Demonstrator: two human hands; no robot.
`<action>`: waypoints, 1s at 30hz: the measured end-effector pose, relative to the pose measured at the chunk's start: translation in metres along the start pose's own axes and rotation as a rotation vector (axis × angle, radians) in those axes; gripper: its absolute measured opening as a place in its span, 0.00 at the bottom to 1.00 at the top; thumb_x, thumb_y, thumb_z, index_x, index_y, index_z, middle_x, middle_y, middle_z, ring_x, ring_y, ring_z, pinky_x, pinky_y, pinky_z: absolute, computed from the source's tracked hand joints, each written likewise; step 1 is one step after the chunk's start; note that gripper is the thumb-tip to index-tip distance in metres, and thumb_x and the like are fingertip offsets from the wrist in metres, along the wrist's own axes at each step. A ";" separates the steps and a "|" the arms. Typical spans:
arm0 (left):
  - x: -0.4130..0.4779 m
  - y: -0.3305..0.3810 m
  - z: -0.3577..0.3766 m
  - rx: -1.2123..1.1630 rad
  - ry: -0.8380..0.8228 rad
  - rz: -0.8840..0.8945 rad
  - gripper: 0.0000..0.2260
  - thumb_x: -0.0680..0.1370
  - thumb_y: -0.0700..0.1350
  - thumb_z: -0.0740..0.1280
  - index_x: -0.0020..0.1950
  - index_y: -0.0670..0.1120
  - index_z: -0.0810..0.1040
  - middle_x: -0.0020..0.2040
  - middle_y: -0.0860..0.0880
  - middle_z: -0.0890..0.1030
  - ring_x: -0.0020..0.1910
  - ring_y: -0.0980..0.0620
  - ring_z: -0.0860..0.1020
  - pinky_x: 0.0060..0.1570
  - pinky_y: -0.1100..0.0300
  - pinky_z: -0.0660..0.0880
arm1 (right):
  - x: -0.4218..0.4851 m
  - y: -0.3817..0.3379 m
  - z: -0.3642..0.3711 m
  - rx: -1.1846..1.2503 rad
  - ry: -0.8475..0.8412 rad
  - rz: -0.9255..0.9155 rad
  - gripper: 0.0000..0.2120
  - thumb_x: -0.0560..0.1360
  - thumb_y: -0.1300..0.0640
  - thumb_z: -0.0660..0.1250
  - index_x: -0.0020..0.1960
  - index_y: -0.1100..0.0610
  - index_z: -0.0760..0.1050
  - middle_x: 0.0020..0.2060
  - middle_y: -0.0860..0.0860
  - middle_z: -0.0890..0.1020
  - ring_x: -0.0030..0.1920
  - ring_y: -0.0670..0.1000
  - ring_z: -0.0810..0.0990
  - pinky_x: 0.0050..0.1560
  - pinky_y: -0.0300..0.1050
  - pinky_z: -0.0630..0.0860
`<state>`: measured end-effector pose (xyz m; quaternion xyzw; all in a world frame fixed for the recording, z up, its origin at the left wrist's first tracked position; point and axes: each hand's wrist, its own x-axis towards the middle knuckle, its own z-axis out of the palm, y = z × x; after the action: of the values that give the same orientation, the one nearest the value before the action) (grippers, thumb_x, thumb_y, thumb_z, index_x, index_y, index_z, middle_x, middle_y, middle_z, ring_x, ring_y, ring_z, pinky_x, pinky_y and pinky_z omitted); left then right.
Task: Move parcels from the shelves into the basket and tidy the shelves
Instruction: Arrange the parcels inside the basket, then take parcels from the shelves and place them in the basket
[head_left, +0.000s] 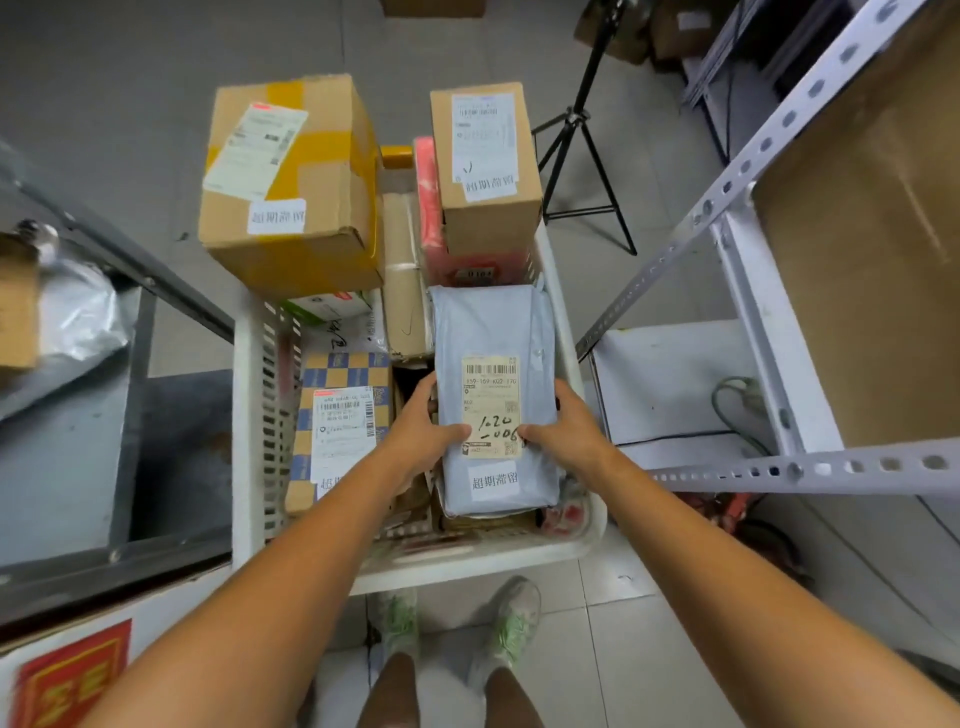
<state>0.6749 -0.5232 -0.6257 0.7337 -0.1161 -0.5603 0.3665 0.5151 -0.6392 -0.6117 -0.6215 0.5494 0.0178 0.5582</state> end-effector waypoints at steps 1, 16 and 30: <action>0.003 -0.003 0.000 -0.006 0.001 0.001 0.37 0.76 0.37 0.72 0.76 0.61 0.58 0.66 0.50 0.75 0.60 0.45 0.78 0.52 0.42 0.80 | 0.003 0.003 0.002 -0.013 0.004 0.004 0.29 0.73 0.65 0.73 0.69 0.53 0.67 0.63 0.52 0.78 0.63 0.54 0.76 0.64 0.54 0.76; -0.029 0.040 -0.018 0.309 0.006 0.038 0.24 0.81 0.43 0.66 0.76 0.48 0.63 0.66 0.44 0.75 0.48 0.52 0.77 0.42 0.57 0.77 | -0.033 -0.048 -0.036 -0.226 -0.008 0.009 0.22 0.78 0.57 0.68 0.70 0.57 0.69 0.64 0.55 0.77 0.60 0.55 0.77 0.58 0.49 0.74; -0.140 0.193 -0.022 1.187 -0.062 0.562 0.21 0.82 0.49 0.62 0.75 0.47 0.66 0.71 0.45 0.72 0.68 0.46 0.72 0.63 0.52 0.72 | -0.187 -0.113 -0.131 -0.354 0.245 0.015 0.26 0.80 0.50 0.65 0.75 0.57 0.65 0.71 0.57 0.72 0.69 0.58 0.72 0.66 0.52 0.71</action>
<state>0.6927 -0.5688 -0.3917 0.7364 -0.6033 -0.3047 0.0284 0.4430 -0.6341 -0.3670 -0.7032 0.6062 0.0426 0.3691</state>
